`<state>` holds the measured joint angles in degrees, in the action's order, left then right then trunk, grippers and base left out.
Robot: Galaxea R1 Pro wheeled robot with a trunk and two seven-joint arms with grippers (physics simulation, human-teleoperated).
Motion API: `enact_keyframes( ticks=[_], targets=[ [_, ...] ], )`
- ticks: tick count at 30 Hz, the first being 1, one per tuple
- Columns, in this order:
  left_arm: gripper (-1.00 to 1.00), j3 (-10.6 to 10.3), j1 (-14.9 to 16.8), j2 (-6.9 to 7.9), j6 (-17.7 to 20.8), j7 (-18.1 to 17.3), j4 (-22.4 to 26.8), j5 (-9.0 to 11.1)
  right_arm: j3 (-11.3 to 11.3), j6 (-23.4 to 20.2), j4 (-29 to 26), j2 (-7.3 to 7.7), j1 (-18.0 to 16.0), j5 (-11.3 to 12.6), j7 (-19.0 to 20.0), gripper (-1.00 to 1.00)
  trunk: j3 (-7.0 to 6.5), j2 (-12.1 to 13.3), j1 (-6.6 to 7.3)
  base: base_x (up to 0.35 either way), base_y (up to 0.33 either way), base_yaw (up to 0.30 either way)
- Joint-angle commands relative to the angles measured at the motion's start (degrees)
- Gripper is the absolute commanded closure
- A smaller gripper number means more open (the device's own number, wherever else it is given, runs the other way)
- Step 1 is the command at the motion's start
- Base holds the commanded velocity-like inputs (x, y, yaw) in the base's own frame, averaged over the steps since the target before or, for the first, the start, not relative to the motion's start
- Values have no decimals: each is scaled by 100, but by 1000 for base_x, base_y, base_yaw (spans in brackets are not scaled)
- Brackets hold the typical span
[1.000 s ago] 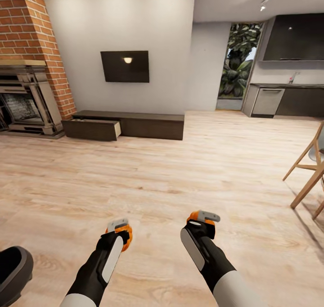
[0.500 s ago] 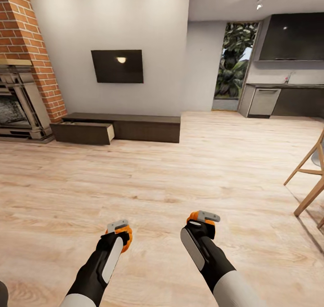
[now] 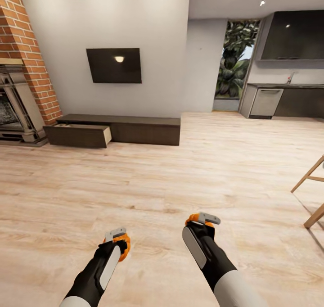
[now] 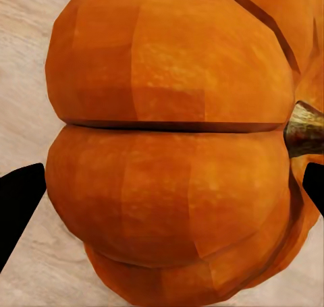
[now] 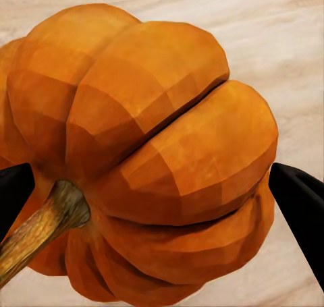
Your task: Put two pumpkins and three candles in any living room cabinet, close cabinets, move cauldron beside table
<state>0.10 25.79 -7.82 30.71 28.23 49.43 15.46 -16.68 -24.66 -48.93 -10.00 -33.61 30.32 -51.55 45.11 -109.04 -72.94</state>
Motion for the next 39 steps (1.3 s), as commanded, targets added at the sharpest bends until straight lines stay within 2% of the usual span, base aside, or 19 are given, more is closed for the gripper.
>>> enact_keyframes(
  ticks=[1,3,5,12,25,27,29,30,32,33,35,37,39],
  targets=[
    [100,-3,5,44,-304,-112,-284,29,1,-46,-5,0,-6,17,14,100,12,-3,-2,350,0,-65],
    [100,-10,5,74,-659,-308,-588,18,5,-51,1,0,-6,35,53,100,29,-3,-2,350,0,-65],
    [100,1,5,83,-818,-391,-702,19,4,-56,2,0,-6,34,53,100,36,-3,-2,350,0,-26],
    [100,0,7,87,-870,-423,-722,6,15,-374,8,0,-6,32,60,100,39,-3,-2,350,0,-4],
    [100,8,17,85,-865,-437,-698,19,14,-434,-36,0,-6,27,176,100,39,-3,-2,350,0,0],
    [100,8,68,102,-841,-630,-708,28,18,-434,-28,0,-6,29,188,100,39,-3,-2,350,0,0],
    [100,13,157,212,-825,-993,-763,45,50,-434,-8,0,-6,33,241,100,39,-3,-2,350,0,0],
    [100,21,207,312,-775,-1313,-818,57,81,-434,2,0,-6,36,357,100,39,-3,-2,350,0,0],
    [100,29,245,400,-591,-1651,-856,68,110,-434,13,113,-6,46,678,100,39,-3,-2,350,0,0],
    [100,31,296,432,-413,-1785,-871,69,123,-434,33,207,-6,48,1060,100,39,-3,-2,350,0,0],
    [100,36,372,455,-268,-1880,-885,69,145,-419,181,299,-6,37,1711,100,39,-3,-2,350,0,0],
    [100,41,397,468,-230,-1901,-889,55,190,-375,305,327,-6,26,1999,100,39,-3,-2,350,0,0],
    [100,42,404,472,-226,-1898,-901,47,212,-353,347,335,-6,20,2082,100,39,-3,-2,350,0,0]
  ],
)
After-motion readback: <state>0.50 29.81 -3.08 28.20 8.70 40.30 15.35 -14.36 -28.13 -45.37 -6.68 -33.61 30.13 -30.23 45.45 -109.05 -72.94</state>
